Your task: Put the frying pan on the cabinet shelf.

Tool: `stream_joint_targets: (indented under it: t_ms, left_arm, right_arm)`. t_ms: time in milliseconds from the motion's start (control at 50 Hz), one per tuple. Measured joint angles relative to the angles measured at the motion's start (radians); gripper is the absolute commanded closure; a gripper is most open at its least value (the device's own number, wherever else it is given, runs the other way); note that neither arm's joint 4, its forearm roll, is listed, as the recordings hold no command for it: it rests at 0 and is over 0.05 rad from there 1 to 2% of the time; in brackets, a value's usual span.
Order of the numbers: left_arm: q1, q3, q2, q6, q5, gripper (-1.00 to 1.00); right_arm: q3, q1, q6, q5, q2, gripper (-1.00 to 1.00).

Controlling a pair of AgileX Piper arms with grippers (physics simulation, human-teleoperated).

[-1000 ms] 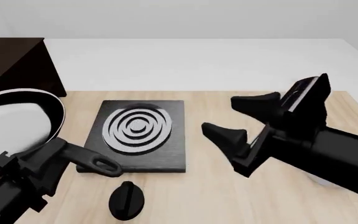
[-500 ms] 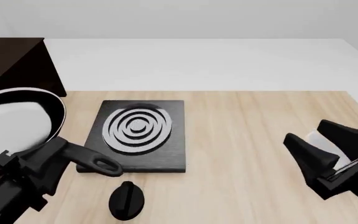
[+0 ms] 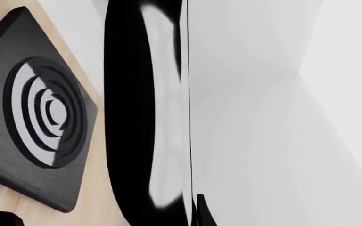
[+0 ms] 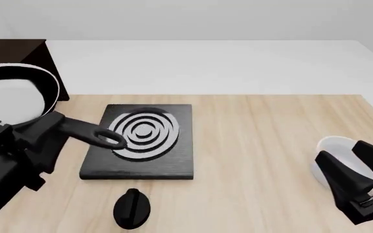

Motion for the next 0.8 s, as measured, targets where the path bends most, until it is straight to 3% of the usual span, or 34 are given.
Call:
stream_joint_targets:
  t_ms: [400, 800]
  left_arm:
    - [0.120, -0.240, 0.209, 0.017, 0.003, 1.00]
    - [0.255, -0.387, 0.419, -0.026, -0.057, 1.00]
  right_arm:
    - [-0.009, -0.013, 0.024, 0.035, -0.044, -1.00]
    - [-0.049, -0.022, 0.021, 0.073, -0.066, -1.00]
